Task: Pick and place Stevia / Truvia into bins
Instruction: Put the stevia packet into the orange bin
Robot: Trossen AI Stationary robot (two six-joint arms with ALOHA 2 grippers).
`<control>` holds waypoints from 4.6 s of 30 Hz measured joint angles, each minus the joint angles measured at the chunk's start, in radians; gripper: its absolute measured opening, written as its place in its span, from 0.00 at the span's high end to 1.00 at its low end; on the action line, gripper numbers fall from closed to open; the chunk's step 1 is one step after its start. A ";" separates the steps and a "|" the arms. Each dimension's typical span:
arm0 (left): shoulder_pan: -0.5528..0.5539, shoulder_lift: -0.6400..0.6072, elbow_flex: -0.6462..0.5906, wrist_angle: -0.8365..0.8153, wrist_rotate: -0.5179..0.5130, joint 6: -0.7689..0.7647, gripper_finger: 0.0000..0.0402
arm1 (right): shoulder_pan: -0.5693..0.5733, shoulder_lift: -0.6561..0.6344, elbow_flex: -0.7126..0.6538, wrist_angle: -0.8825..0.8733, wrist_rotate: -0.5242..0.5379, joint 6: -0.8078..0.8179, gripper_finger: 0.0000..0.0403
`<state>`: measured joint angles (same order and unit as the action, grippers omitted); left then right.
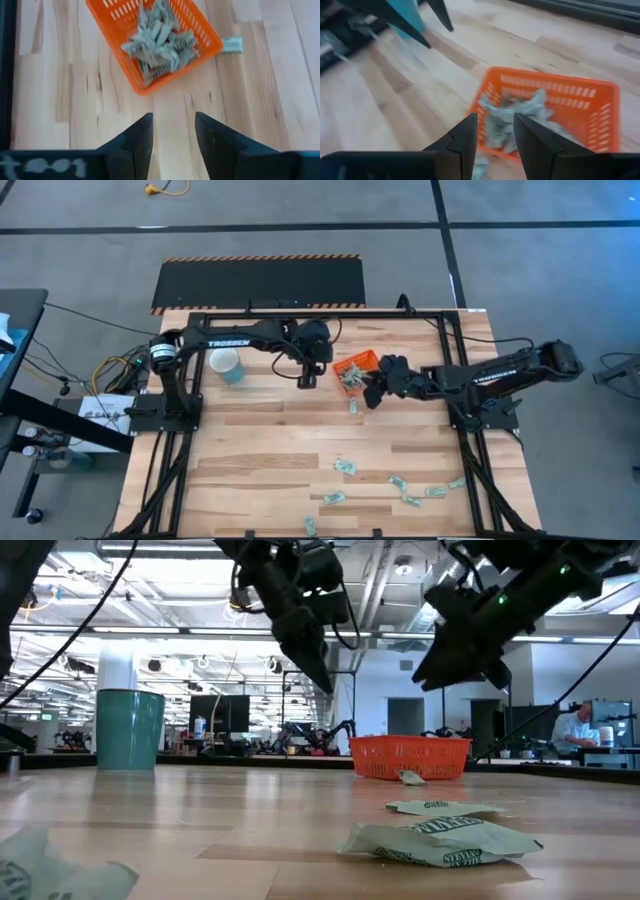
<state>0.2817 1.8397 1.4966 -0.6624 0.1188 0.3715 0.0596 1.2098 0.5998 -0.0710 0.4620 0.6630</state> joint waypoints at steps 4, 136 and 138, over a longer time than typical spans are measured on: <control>0.004 -0.047 -0.052 -0.009 0.000 0.001 0.69 | 0.106 0.025 0.032 -0.006 0.104 0.070 0.70; 0.027 -0.224 -0.382 0.221 0.016 -0.062 0.73 | 0.306 0.729 0.678 -0.775 0.222 0.566 0.97; 0.027 -0.224 -0.382 0.221 0.016 -0.062 0.73 | 0.307 0.729 0.719 -0.838 0.264 0.537 0.99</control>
<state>0.3088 1.6154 1.1145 -0.4416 0.1352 0.3096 0.3661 1.9388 1.3191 -0.9094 0.7262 1.1999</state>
